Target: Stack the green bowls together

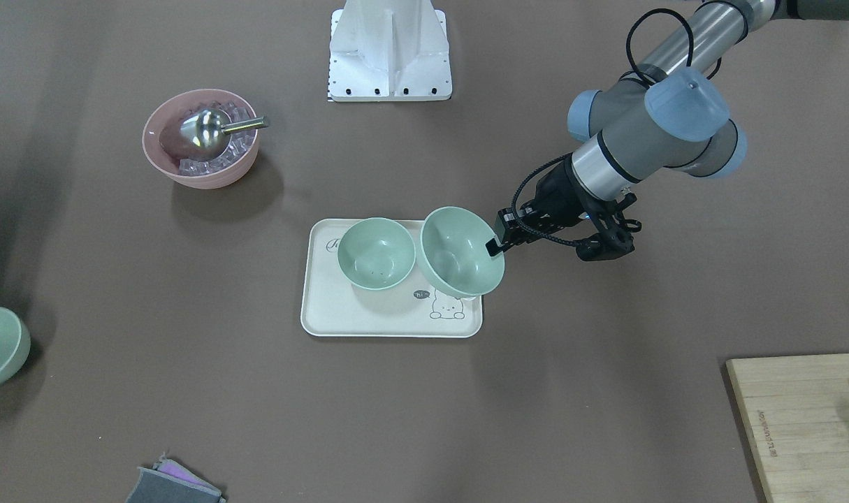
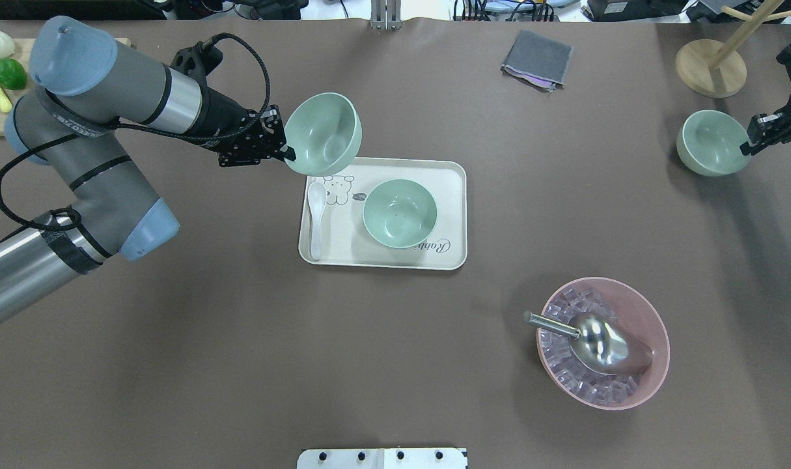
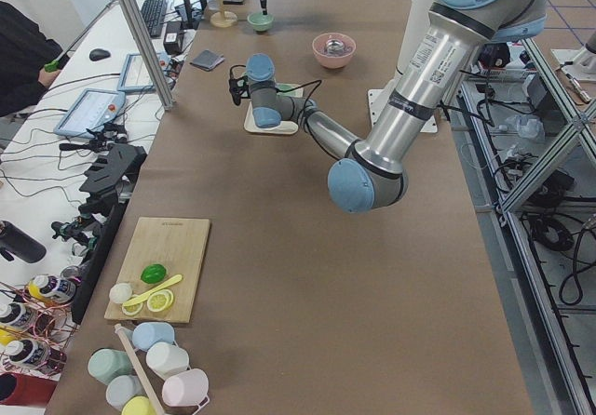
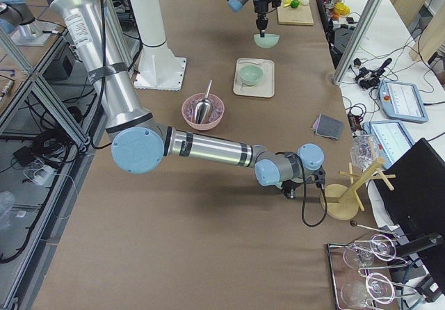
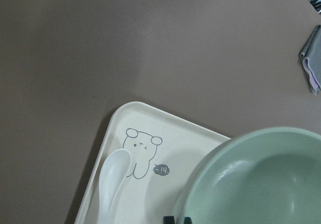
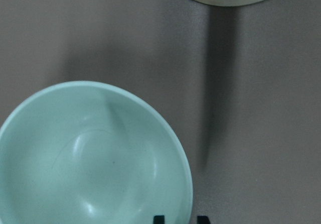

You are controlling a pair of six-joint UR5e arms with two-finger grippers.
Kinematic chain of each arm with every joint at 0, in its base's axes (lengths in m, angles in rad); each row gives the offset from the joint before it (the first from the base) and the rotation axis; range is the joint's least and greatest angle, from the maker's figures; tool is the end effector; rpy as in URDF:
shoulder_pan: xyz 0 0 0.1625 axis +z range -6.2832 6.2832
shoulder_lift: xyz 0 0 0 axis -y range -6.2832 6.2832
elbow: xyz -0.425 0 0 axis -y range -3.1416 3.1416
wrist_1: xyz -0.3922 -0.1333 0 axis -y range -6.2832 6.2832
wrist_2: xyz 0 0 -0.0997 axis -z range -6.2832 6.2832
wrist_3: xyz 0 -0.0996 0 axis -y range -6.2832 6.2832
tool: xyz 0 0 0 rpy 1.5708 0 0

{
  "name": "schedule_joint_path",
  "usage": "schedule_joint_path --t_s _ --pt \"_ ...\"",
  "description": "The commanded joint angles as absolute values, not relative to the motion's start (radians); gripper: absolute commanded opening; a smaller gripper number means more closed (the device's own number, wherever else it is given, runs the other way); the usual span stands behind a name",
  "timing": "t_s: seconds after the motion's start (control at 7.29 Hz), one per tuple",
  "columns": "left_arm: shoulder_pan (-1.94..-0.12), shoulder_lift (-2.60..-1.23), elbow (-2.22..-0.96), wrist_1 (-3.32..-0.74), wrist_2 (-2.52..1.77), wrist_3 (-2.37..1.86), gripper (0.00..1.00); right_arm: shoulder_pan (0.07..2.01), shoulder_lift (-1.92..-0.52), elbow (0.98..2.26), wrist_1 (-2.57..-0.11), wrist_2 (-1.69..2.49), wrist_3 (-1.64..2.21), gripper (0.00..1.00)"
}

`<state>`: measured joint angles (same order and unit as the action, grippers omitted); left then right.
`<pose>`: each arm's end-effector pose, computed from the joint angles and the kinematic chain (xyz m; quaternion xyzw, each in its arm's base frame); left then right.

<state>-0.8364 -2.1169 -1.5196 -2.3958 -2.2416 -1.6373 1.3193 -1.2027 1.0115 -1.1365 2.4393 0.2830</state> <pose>0.3935 -0.5423 0.2622 -0.0236 0.6342 -0.1439 0.7593 -0.1063 -0.6440 0.6720 -0.0042 -0.4318 -0.0368 0.9012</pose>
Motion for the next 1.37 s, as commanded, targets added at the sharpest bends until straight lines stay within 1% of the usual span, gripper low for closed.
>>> schedule_joint_path --t_s 0.0,0.27,0.55,0.69,0.96,1.24 --pt "-0.839 -2.092 -1.560 -2.396 -2.241 -1.637 0.00 1.347 -1.192 1.020 -1.134 2.518 0.368 0.00" --pt "-0.797 -2.105 -1.565 -2.388 -2.238 -1.641 0.00 1.391 -1.180 1.023 -1.132 2.665 0.416 0.00" --pt "-0.680 -2.123 -1.554 -2.388 -2.137 -1.641 0.00 1.393 -1.164 1.026 -1.132 2.703 0.416 0.00" --pt "-0.655 -2.137 -1.548 -2.379 -2.120 -1.643 0.00 1.393 -1.158 1.035 -1.131 2.703 0.416 0.00" --pt "-0.614 -2.207 -1.481 -2.338 -2.033 -1.638 0.00 1.393 -1.157 1.046 -1.131 2.703 0.416 0.00" --pt "-0.612 -2.207 -1.477 -2.338 -2.022 -1.635 0.00 1.393 -1.155 1.054 -1.131 2.703 0.416 0.00"
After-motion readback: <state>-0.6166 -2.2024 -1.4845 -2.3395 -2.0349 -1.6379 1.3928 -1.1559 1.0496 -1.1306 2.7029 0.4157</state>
